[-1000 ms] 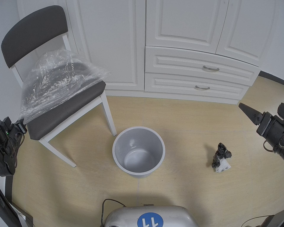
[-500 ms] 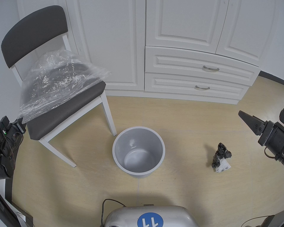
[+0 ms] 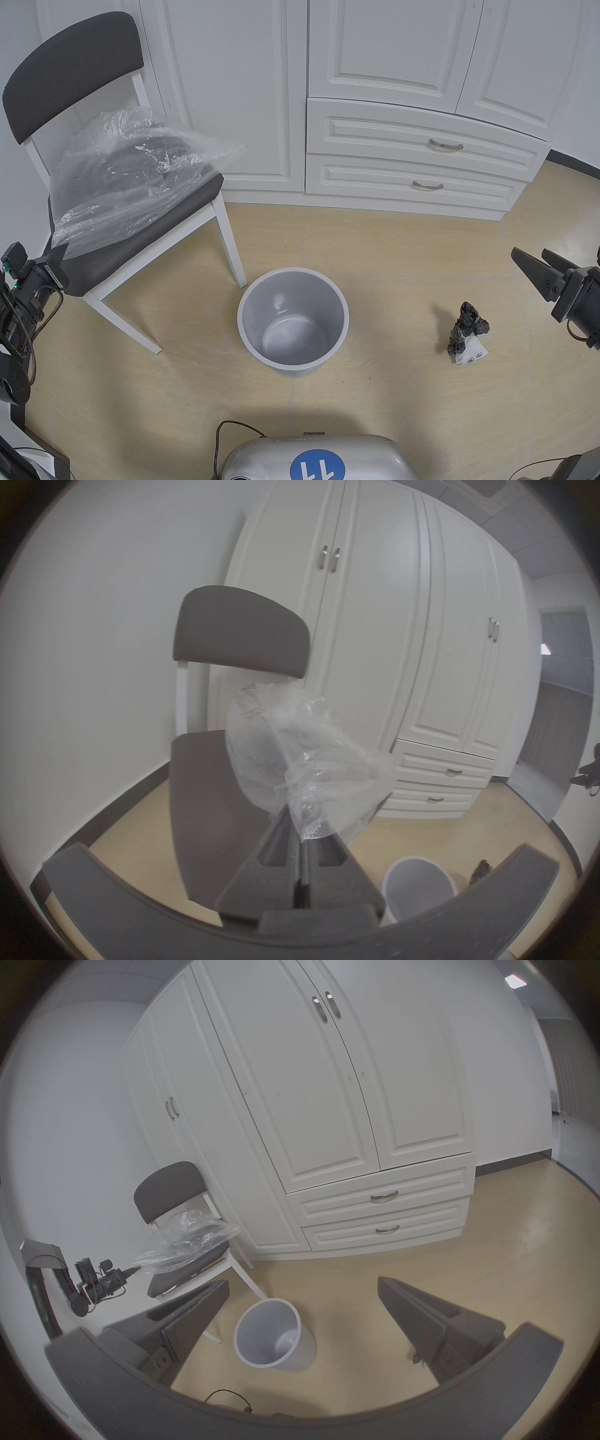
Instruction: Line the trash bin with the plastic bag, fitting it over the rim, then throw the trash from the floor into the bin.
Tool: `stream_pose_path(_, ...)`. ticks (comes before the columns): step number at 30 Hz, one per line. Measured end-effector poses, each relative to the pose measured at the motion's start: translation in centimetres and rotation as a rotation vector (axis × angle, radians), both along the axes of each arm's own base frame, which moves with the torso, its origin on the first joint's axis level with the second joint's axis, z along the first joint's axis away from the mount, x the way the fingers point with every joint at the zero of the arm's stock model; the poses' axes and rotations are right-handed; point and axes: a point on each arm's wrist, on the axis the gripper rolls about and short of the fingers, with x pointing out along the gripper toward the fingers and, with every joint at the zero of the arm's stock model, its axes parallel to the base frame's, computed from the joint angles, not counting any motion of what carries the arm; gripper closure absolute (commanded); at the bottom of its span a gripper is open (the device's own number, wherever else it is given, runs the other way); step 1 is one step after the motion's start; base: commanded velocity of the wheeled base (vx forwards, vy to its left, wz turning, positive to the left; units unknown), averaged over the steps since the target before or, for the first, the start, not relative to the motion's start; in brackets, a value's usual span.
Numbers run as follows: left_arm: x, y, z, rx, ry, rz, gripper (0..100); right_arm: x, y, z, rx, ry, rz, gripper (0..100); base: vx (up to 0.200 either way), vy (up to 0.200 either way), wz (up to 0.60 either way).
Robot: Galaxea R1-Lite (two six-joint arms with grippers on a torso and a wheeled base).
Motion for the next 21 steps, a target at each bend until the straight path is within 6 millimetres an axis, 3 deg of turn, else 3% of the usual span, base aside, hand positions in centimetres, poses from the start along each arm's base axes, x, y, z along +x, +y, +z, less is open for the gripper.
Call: stream_pose_path(21,-3.0,-6.9,1.1,-0.015,0.044,-0.219,100,-1.7,-1.4,0.4,-0.075,-0.043,-0.043,0,0.000,0.000,0.00)
